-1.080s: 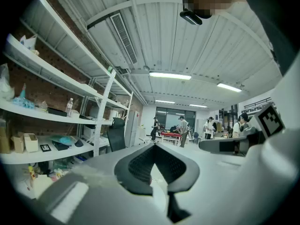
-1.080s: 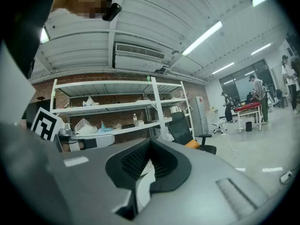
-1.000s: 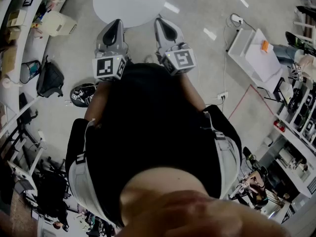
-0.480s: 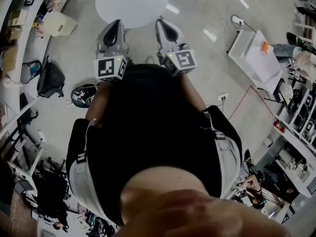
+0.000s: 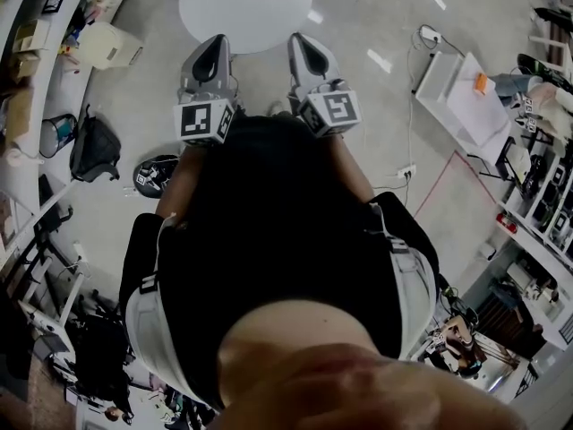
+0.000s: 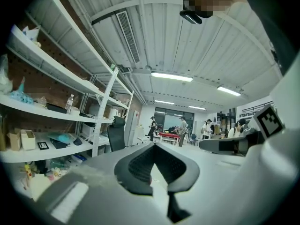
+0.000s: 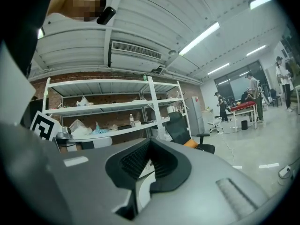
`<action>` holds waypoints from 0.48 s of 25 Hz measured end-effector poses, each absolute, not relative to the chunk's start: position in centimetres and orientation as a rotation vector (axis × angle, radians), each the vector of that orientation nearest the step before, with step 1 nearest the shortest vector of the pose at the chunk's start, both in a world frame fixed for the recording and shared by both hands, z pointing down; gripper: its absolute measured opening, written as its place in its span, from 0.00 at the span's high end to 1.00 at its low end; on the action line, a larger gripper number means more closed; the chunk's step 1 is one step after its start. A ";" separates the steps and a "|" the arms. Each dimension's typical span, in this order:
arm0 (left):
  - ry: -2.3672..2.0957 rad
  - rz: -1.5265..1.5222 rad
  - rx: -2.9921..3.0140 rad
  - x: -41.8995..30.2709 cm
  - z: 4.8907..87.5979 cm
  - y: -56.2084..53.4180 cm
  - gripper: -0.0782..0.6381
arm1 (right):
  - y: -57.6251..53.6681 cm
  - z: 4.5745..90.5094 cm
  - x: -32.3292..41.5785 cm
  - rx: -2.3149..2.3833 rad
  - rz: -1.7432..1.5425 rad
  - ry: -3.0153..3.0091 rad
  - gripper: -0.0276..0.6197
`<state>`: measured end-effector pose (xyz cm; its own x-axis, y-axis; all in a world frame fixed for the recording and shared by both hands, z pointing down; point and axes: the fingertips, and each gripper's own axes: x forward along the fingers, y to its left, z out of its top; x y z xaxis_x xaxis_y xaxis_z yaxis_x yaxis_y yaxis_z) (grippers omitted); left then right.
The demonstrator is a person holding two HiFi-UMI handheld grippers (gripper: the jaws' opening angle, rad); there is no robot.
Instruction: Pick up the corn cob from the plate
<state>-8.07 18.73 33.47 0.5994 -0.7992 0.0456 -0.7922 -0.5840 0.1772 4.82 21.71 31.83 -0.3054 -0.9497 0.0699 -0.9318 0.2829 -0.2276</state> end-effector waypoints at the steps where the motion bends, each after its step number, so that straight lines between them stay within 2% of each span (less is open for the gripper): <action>1: -1.317 -0.061 2.650 -8.3 33.5 18.5 0.88 | 21.5 31.7 4.6 -1.814 -0.348 2.438 0.95; 12: -1.258 -0.086 2.650 -8.5 33.6 17.4 0.88 | 20.2 31.2 4.0 -1.858 -0.312 2.404 0.95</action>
<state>-8.53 17.40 33.64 0.6346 -0.7720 0.0355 -0.7600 -0.6151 0.2098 3.98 20.20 31.25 -0.2574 -0.9647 0.0557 -0.9470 0.2403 -0.2132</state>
